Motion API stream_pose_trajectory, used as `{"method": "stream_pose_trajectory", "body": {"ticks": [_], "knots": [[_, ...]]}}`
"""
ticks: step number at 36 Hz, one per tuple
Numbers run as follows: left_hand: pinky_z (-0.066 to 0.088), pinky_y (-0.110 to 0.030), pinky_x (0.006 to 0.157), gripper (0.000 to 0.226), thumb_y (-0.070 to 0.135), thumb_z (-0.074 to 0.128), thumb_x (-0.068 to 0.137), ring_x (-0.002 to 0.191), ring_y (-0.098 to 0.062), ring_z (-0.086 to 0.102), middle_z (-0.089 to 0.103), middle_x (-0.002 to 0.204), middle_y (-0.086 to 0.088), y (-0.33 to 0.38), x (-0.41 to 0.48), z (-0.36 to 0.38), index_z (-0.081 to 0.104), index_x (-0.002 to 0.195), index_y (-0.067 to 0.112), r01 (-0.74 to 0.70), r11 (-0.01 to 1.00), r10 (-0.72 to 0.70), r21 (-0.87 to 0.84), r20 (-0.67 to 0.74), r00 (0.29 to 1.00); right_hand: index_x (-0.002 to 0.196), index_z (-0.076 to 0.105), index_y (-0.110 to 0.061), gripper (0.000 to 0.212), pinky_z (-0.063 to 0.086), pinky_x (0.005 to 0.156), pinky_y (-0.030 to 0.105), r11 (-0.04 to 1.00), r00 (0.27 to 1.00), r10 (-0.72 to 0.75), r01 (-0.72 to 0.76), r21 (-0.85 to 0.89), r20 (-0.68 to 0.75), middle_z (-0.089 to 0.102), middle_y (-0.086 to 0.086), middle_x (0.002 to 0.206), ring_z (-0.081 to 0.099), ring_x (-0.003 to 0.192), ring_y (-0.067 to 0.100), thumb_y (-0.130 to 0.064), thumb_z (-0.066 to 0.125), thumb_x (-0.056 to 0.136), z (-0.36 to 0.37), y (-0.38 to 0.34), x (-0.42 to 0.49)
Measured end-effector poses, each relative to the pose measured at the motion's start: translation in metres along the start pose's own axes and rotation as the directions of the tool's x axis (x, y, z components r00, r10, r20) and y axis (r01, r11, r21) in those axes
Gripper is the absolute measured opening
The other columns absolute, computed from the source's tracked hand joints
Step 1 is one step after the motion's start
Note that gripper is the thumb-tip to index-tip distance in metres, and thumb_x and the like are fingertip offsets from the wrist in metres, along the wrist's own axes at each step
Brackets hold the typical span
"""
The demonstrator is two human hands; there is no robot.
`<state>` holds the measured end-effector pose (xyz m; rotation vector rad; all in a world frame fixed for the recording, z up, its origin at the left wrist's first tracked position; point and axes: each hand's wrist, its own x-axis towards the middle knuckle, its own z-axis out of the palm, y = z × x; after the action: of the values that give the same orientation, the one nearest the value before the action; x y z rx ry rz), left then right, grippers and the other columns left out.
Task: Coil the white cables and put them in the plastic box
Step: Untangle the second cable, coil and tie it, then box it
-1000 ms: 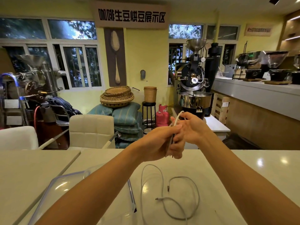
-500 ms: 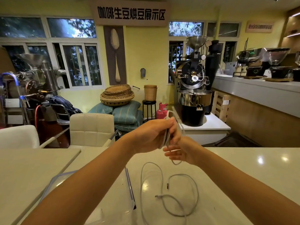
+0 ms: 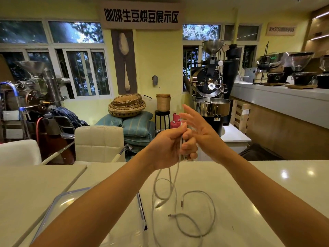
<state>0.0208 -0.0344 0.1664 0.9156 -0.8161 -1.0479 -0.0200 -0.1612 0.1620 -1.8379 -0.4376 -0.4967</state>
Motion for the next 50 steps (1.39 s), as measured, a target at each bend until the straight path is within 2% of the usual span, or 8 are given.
{"method": "stream_pose_trajectory", "body": {"ticks": [5,9,18,24,32,38,43,50], "knots": [[0.051,-0.021,0.056,0.048,0.033,0.025,0.091,0.043,-0.008,0.049,0.053,0.046,0.003,-0.001,-0.001,0.003,0.054,0.056,0.016,0.012,1.0,-0.011,-0.016,0.037,0.999,0.099,0.062,-0.024,0.029,0.051,0.084,0.023,0.945,0.97,0.166,-0.208,0.251,0.179,0.068,-0.003,0.091,0.065,0.088,0.005,-0.02,0.05,0.073,-0.008,-0.001,0.002],[0.051,-0.021,0.057,0.047,0.034,0.026,0.089,0.043,-0.008,0.048,0.053,0.046,0.003,-0.002,0.0,0.004,0.054,0.055,0.017,0.011,1.0,-0.012,0.025,0.023,1.0,0.078,0.056,-0.011,0.016,0.052,0.056,0.018,0.895,0.949,0.162,-0.256,0.365,0.269,0.063,-0.006,0.058,0.062,0.058,0.005,-0.019,0.043,0.08,-0.009,0.002,-0.005],[0.043,-0.022,0.056,0.042,0.032,0.023,0.096,0.046,-0.009,0.045,0.048,0.048,0.003,0.002,0.0,-0.001,0.041,0.063,0.015,0.041,0.964,-0.005,0.264,-0.138,0.99,0.089,0.054,-0.014,0.024,0.053,0.055,0.017,0.868,0.946,0.224,-0.304,0.393,0.236,0.067,-0.008,0.057,0.063,0.055,0.002,-0.01,0.031,0.096,-0.009,0.017,-0.007],[0.036,-0.027,0.061,0.043,0.03,0.022,0.099,0.046,-0.009,0.043,0.048,0.049,0.003,0.002,0.007,0.003,0.043,0.066,0.013,0.026,0.925,0.066,0.379,-0.228,0.971,0.074,0.052,-0.012,0.031,0.047,0.043,0.015,0.859,0.963,0.257,-0.268,0.436,0.084,0.058,-0.008,0.044,0.055,0.041,0.002,-0.006,0.031,0.096,0.001,0.021,-0.003],[0.033,-0.027,0.06,0.037,0.026,0.024,0.096,0.043,-0.008,0.042,0.046,0.046,0.004,0.018,0.011,0.006,0.042,0.067,0.012,-0.12,0.962,0.159,0.247,-0.146,0.976,0.073,0.047,-0.016,0.025,0.025,0.032,0.01,0.592,0.877,0.468,-0.402,0.698,0.108,0.047,-0.003,0.052,0.038,0.034,0.001,-0.008,0.036,0.094,0.026,0.035,-0.006],[0.03,-0.025,0.056,0.039,0.022,0.021,0.099,0.041,-0.008,0.039,0.045,0.042,0.006,0.021,0.016,0.001,0.038,0.066,0.012,-0.097,0.909,0.208,0.406,-0.24,0.948,0.076,0.056,-0.024,0.024,0.03,0.039,0.014,0.777,0.854,0.475,-0.52,0.356,0.21,0.051,-0.002,0.059,0.041,0.04,0.003,-0.019,0.042,0.095,0.043,0.036,-0.017],[0.029,-0.026,0.056,0.044,0.022,0.025,0.1,0.053,-0.013,0.036,0.047,0.053,0.0,0.021,0.01,-0.018,0.045,0.062,0.013,0.02,0.661,0.324,0.75,-0.309,0.894,0.117,0.052,-0.017,0.027,0.039,0.042,0.013,0.871,0.843,0.484,-0.489,-0.043,0.235,0.055,0.002,0.067,0.047,0.044,0.005,-0.008,0.042,0.094,0.035,0.024,-0.023],[0.033,-0.013,0.048,0.047,0.023,0.025,0.1,0.041,0.0,0.039,0.049,0.055,0.001,0.019,-0.001,-0.031,0.048,0.061,0.011,0.092,0.512,0.331,0.854,-0.295,0.896,0.09,0.053,-0.013,0.016,0.043,0.037,0.015,0.831,0.828,0.425,-0.517,0.206,0.367,0.058,0.001,0.053,0.051,0.039,0.007,-0.001,0.042,0.092,0.001,-0.002,-0.027]]}}
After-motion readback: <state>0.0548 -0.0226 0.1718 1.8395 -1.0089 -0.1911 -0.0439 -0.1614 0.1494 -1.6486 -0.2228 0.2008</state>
